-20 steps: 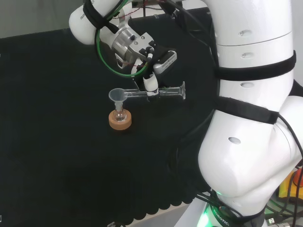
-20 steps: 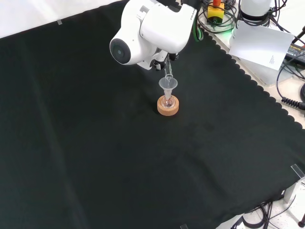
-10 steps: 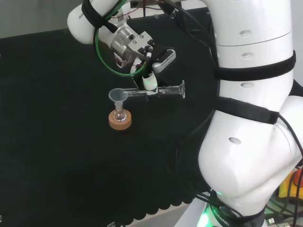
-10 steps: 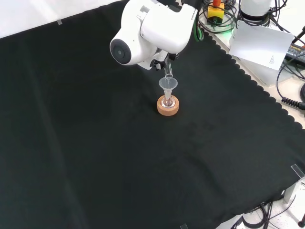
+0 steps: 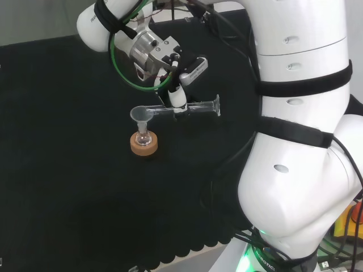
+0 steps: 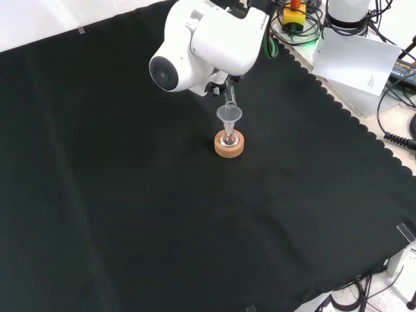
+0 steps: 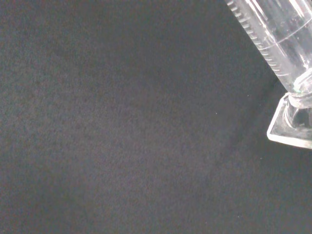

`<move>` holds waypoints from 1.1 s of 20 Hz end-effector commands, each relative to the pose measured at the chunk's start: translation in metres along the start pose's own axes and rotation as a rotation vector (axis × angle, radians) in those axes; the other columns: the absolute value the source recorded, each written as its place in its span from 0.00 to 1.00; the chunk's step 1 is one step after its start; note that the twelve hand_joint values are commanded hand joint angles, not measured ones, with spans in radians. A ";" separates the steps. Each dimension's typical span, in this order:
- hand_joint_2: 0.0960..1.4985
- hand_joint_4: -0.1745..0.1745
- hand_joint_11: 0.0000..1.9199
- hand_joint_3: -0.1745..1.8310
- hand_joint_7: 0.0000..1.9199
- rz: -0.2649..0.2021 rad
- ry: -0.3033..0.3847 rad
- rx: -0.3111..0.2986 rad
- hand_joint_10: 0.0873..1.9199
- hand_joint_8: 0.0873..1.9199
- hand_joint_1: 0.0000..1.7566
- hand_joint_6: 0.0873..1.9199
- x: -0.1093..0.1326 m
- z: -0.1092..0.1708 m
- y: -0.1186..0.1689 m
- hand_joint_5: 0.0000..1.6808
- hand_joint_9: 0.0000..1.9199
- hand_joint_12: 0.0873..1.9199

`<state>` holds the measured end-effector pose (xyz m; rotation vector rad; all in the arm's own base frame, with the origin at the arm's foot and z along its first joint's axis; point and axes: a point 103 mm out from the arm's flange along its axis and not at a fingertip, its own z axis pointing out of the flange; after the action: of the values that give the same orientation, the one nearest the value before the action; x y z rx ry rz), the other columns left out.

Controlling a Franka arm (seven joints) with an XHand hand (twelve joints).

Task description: Pour the water from the graduated cylinder into the round-bottom flask.

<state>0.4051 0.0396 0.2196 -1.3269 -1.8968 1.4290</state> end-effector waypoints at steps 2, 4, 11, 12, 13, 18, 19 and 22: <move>0.74 0.00 0.63 0.09 0.50 0.002 -0.002 0.000 0.00 0.53 0.71 0.53 0.001 -0.001 0.000 0.55 0.75 0.39; 0.74 0.00 0.63 0.09 0.50 0.003 -0.003 -0.007 0.00 0.53 0.71 0.53 0.001 -0.001 -0.001 0.55 0.75 0.39; 0.74 0.00 0.63 0.09 0.50 0.003 -0.010 0.000 0.00 0.53 0.71 0.53 0.002 -0.004 -0.005 0.55 0.75 0.39; 0.74 0.00 0.63 0.09 0.50 0.003 -0.010 -0.001 0.00 0.53 0.71 0.53 0.002 -0.004 -0.005 0.55 0.75 0.39; 0.74 0.00 0.63 0.09 0.50 0.003 -0.010 -0.004 0.00 0.53 0.71 0.53 0.002 -0.004 -0.005 0.55 0.75 0.39; 0.74 0.00 0.63 0.09 0.50 -0.013 0.007 -0.016 0.00 0.53 0.71 0.53 0.004 -0.003 -0.003 0.55 0.75 0.39; 0.74 0.00 0.63 0.09 0.50 -0.016 0.005 -0.018 0.00 0.53 0.71 0.53 0.005 -0.003 -0.002 0.55 0.75 0.39; 0.74 0.00 0.63 0.09 0.50 -0.023 0.009 -0.036 0.00 0.53 0.71 0.53 0.005 -0.002 -0.002 0.55 0.75 0.39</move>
<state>0.4046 0.0450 0.2222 -1.3215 -1.9182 1.4019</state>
